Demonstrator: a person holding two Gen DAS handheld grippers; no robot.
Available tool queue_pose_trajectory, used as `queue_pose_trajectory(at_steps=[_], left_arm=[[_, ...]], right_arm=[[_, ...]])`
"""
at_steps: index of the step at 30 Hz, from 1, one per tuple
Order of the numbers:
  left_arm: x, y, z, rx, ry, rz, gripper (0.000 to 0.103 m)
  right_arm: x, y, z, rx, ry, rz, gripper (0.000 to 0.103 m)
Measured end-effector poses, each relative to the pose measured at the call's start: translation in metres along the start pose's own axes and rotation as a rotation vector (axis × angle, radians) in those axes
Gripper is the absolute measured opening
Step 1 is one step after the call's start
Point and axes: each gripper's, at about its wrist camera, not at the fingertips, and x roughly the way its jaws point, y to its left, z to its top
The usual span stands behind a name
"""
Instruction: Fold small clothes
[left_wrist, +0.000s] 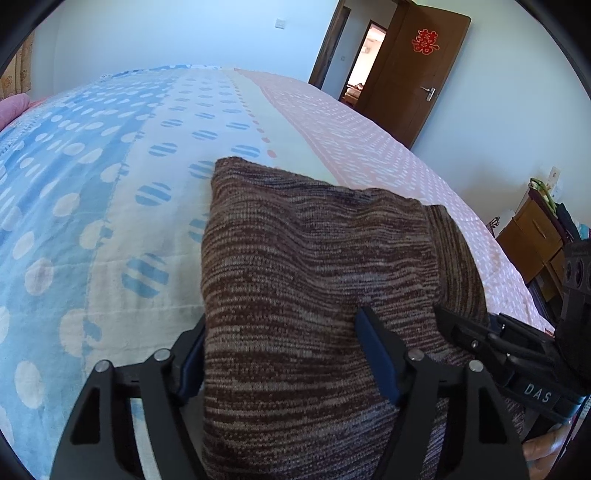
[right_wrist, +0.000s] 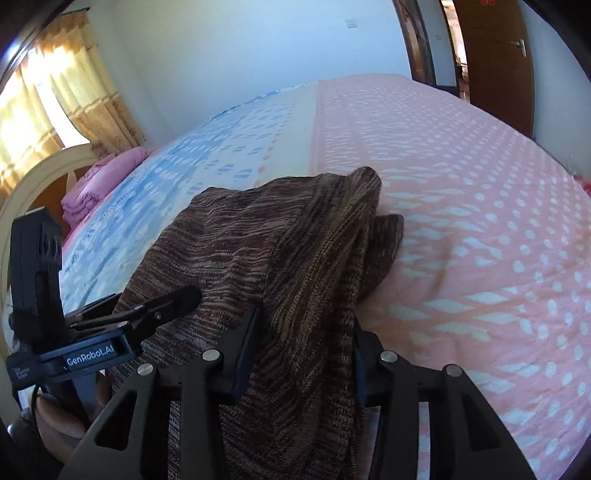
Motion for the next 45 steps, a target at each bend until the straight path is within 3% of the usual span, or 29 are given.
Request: queue_pose_trajectory(at_steps=[2,5,12,19,22,25,28,33,36,40,45], left_arm=[[0.0,-0.001,0.0,0.002,-0.002,0.002,0.073],[0.0,-0.001,0.0,0.0,0.001,0.001,0.075],[0.002,-0.002,0.0,0.009,0.006,0.0,0.08],[0.002,-0.003,0.0,0.005,0.004,0.0,0.077],[0.002,-0.004,0.0,0.009,0.005,0.005,0.077],[0.002,-0.003,0.0,0.005,0.007,0.001,0.077],[0.002,-0.001,0.001,0.003,0.004,0.001,0.076],[-0.001,0.0,-0.001,-0.003,-0.013,0.019,0.062],[-0.003,0.002,-0.001,-0.01,-0.015,0.016,0.056],[-0.01,0.0,-0.002,0.004,-0.028,0.006,0.035],[-0.025,0.001,-0.005,-0.011,-0.029,-0.065,0.027]], right_arm=[[0.0,-0.005,-0.001,0.023,-0.004,0.005,0.043],[0.001,-0.012,-0.001,0.072,-0.004,0.012,0.051],[-0.001,-0.02,-0.003,0.106,-0.001,0.047,0.054],[0.005,-0.044,0.005,0.301,0.037,0.145,0.059],[0.008,-0.035,0.011,0.288,0.052,0.075,0.053],[0.008,-0.025,0.013,0.272,0.044,0.055,0.032],[0.004,-0.014,0.013,0.231,0.02,-0.012,0.027],[-0.001,0.041,0.012,-0.046,-0.039,-0.287,0.024],[-0.004,0.065,0.005,-0.151,-0.086,-0.404,0.023],[-0.019,0.082,-0.001,-0.161,-0.142,-0.432,0.023],[-0.049,0.097,-0.005,-0.152,-0.206,-0.413,0.023]])
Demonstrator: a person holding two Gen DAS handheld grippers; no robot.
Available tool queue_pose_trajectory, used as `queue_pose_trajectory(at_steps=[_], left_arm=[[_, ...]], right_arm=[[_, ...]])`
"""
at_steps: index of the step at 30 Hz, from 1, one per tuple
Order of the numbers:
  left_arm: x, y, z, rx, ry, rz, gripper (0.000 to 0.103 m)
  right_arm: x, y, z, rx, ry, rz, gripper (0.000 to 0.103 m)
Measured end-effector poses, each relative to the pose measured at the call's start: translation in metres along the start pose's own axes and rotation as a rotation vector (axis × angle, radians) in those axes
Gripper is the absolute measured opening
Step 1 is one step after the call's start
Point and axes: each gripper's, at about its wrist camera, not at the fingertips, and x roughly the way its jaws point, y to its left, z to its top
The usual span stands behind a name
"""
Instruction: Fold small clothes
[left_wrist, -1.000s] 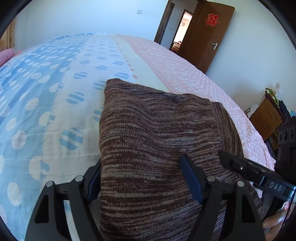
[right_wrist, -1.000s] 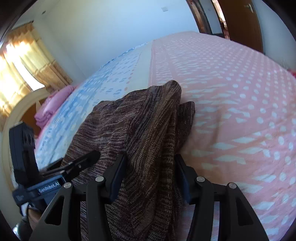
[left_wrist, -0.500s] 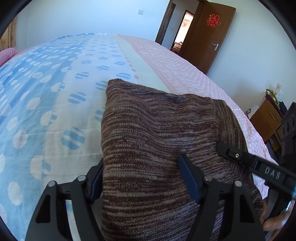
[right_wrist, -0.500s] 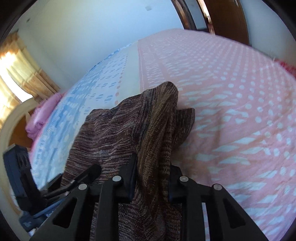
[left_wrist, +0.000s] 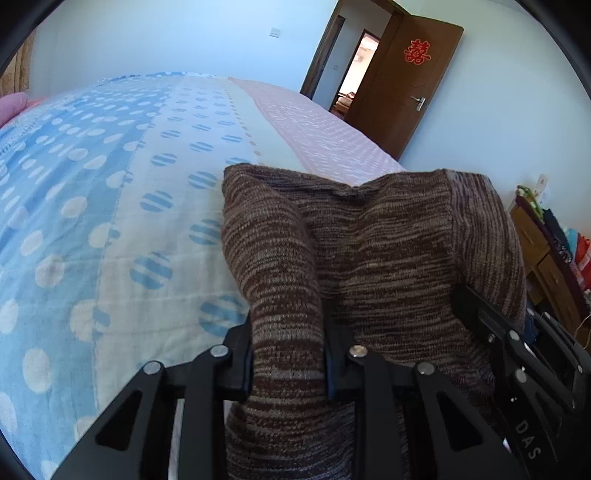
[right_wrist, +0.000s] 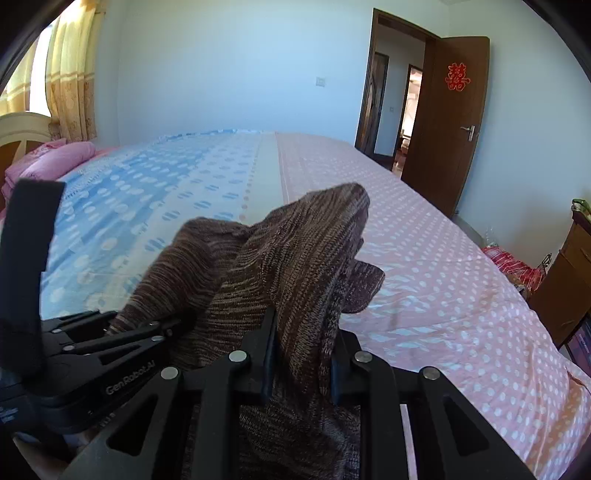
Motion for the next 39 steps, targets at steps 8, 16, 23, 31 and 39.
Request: queue_pose_trajectory(at_steps=[8,16,23,31,39], left_arm=[[-0.041,-0.025,-0.012,0.053,-0.032,-0.024,0.027],[-0.081,-0.063,-0.025,0.119,-0.06,-0.11,0.027],[-0.096,-0.104,-0.036,0.183,-0.064,-0.163,0.027],[-0.087,-0.143,-0.047,0.215,-0.05,-0.193,0.027],[-0.061,-0.176,-0.057,0.228,-0.034,-0.18,0.027]], right_arm=[[-0.051,-0.014,-0.007,0.069,-0.033,0.026,0.023],[-0.117,-0.051,-0.025,0.153,-0.083,0.007,0.023],[-0.167,-0.085,-0.04,0.187,-0.117,-0.046,0.023],[-0.188,-0.12,-0.052,0.207,-0.119,-0.104,0.023],[-0.162,-0.156,-0.063,0.232,-0.075,-0.133,0.023]])
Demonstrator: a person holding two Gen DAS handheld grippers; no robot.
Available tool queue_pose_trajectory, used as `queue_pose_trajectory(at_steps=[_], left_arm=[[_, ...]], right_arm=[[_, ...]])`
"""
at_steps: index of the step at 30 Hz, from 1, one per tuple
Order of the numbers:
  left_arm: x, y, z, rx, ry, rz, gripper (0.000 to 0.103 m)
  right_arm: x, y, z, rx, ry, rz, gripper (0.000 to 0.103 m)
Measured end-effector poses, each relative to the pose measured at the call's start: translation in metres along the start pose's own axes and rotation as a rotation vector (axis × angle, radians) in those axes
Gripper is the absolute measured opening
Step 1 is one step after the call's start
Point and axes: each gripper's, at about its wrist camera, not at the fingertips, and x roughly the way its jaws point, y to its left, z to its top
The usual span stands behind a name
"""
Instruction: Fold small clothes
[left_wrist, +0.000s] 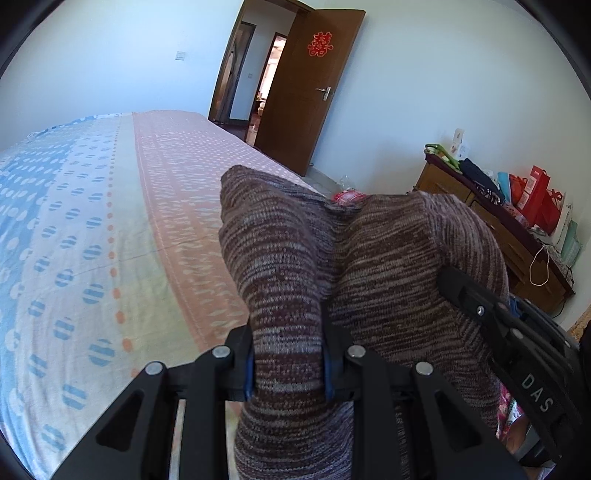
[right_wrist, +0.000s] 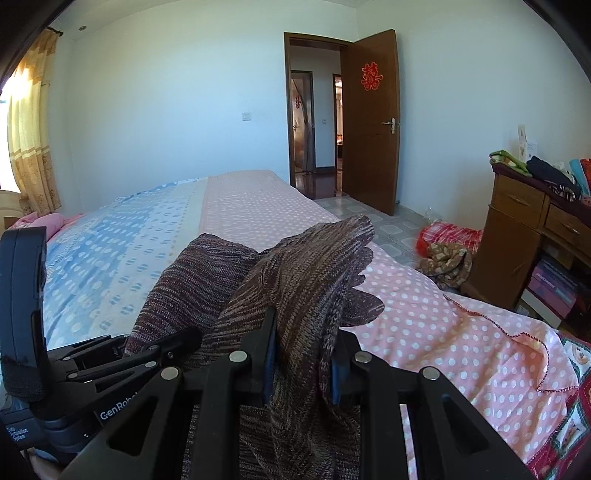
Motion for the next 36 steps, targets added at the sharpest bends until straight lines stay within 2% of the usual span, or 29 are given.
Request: queue_pose_trajectory(at_steps=[5,11,12,13,14,16,18,22,23,24,26,29,31,34,35,36], left_arm=[[0.031,-0.01,0.0,0.033,0.011,0.045,0.027],[0.075,-0.002,-0.005,0.01,0.103,0.078,0.027],[0.079,-0.001,-0.007,0.007,0.115,0.086,0.03],[0.08,0.002,-0.008,-0.002,0.123,0.096,0.039],[0.081,0.005,-0.01,-0.011,0.129,0.104,0.044],[0.077,0.012,-0.012,-0.032,0.146,0.119,0.07],[0.069,0.023,-0.016,-0.057,0.165,0.095,0.075],[0.036,0.045,-0.032,-0.117,0.182,-0.011,0.077],[0.028,0.049,-0.037,-0.13,0.183,-0.032,0.08],[0.024,0.049,-0.043,-0.144,0.181,-0.048,0.085],[0.01,0.052,-0.056,-0.178,0.177,-0.102,0.089],[0.006,0.052,-0.071,-0.209,0.201,-0.163,0.09],[0.005,0.048,-0.08,-0.194,0.2,-0.151,0.09],[0.003,0.034,-0.08,-0.148,0.207,-0.131,0.09],[0.003,0.029,-0.082,-0.145,0.216,-0.138,0.09],[0.005,0.029,-0.084,-0.141,0.22,-0.145,0.089]], right_arm=[[0.037,-0.012,-0.004,-0.006,0.053,-0.028,0.023],[0.088,-0.026,-0.014,0.007,0.178,-0.026,0.023],[0.094,-0.028,-0.017,0.012,0.196,-0.028,0.023],[0.099,-0.031,-0.019,0.017,0.215,-0.025,0.023],[0.104,-0.034,-0.022,0.025,0.236,-0.023,0.024],[0.104,-0.041,-0.025,0.045,0.257,-0.01,0.026],[0.092,-0.053,-0.026,0.086,0.258,0.013,0.029],[0.042,-0.08,-0.034,0.151,0.217,0.044,0.03],[0.027,-0.087,-0.039,0.173,0.214,0.047,0.037],[0.016,-0.092,-0.043,0.194,0.211,0.056,0.054],[-0.007,-0.097,-0.056,0.231,0.188,0.093,0.072],[-0.018,-0.091,-0.077,0.201,0.214,0.107,0.072],[-0.009,-0.083,-0.088,0.172,0.252,0.098,0.072],[0.007,-0.07,-0.1,0.158,0.303,0.129,0.071],[0.009,-0.066,-0.101,0.146,0.31,0.105,0.065],[0.009,-0.063,-0.099,0.131,0.306,0.094,0.044]])
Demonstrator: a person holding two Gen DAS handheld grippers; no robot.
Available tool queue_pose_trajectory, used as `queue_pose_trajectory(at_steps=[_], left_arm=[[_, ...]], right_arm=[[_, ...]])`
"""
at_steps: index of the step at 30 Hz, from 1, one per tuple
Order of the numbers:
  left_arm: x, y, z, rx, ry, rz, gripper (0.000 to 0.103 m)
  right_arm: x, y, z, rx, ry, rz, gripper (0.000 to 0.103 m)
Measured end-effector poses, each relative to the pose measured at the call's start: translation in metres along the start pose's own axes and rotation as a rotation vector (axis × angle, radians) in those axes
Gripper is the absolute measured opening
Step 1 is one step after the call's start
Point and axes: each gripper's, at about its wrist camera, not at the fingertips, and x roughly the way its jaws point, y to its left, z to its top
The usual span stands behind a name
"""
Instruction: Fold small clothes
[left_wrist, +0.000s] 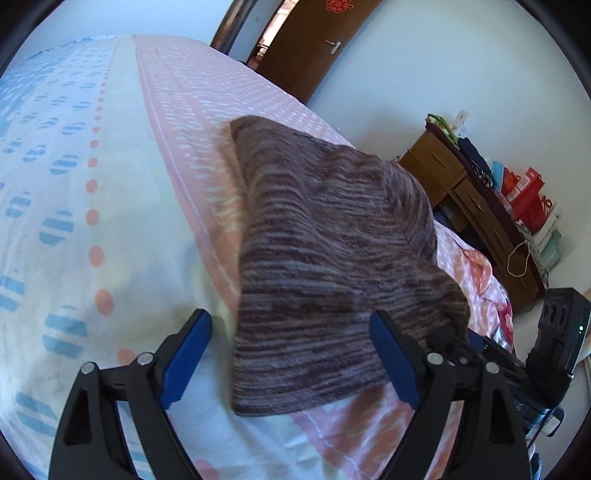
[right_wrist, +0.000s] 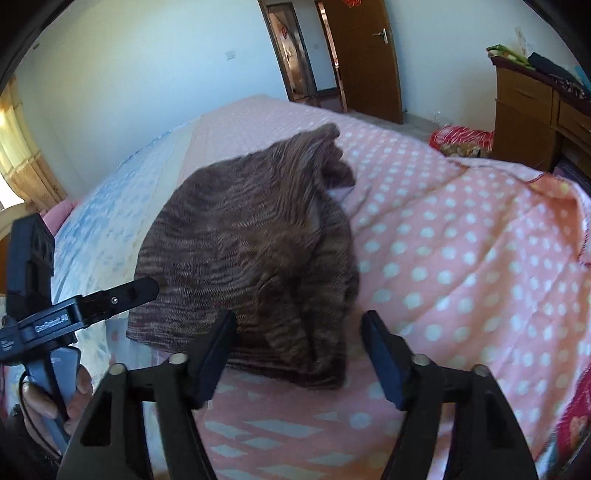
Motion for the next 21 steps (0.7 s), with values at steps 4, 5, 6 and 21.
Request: queue_pose_trajectory(at_steps=[4,5,6,21], left_arm=[[0.012,-0.01,0.0,0.033,0.016,-0.001,0.056],[0.012,-0.011,0.0,0.04,0.022,0.005,0.047],[0.011,-0.01,0.001,0.042,0.032,0.001,0.03],[-0.029,0.005,0.005,0.084,0.019,0.145,0.041]], right_arm=[[0.0,-0.008,0.005,0.094,0.054,0.08,0.021],[-0.002,-0.012,0.005,0.128,0.066,0.109,0.018],[-0.005,-0.017,0.005,0.178,0.081,0.164,0.017],[-0.053,-0.04,0.027,0.151,0.035,0.158,0.067]])
